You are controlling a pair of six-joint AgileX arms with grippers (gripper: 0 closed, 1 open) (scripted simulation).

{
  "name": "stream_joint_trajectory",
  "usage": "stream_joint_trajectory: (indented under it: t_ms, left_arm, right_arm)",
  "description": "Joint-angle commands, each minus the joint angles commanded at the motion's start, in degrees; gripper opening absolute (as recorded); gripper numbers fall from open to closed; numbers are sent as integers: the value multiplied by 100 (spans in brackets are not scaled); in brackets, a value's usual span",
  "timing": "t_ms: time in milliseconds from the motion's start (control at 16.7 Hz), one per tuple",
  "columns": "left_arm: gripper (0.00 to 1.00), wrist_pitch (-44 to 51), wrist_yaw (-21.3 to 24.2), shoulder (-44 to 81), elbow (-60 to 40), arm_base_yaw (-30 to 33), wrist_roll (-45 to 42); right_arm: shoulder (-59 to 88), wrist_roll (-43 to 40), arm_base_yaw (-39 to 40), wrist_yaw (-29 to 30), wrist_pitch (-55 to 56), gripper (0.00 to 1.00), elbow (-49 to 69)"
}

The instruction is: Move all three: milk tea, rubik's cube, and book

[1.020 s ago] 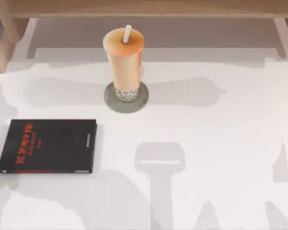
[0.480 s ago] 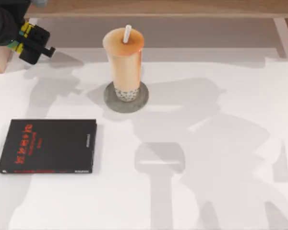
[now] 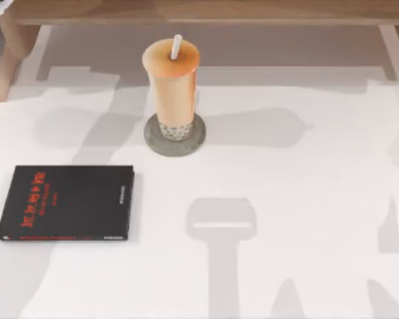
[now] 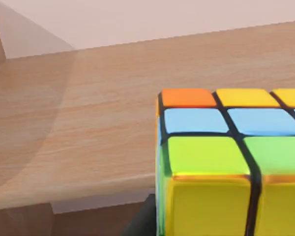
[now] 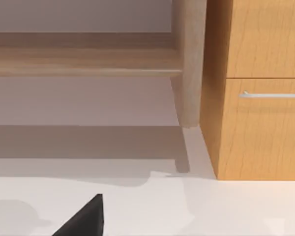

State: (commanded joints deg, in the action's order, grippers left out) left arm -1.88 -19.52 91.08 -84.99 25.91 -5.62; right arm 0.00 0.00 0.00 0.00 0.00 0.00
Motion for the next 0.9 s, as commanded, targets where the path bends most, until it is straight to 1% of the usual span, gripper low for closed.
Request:
stream_joint_trajectory:
  t_ms: [120,240,600,720,900]
  left_arm:
    - [0,-365,-328,135,-124,45,305]
    - [0,-524,-485,232,-182,56,454]
    - [0,-603,-472,231,-252,-42,485]
    - [0,-836,-438,378,-579,-242,582]
    - [0,-1056,-359,850,-1363,-596,712]
  right_arm:
    - [0,0,0,0,0,100,0]
    - [0,0,0,0,0,100,0]
    - [0,0,0,0,0,100,0]
    - [0,0,0,0,0,100,0]
    - [0,0,0,0,0,100,0]
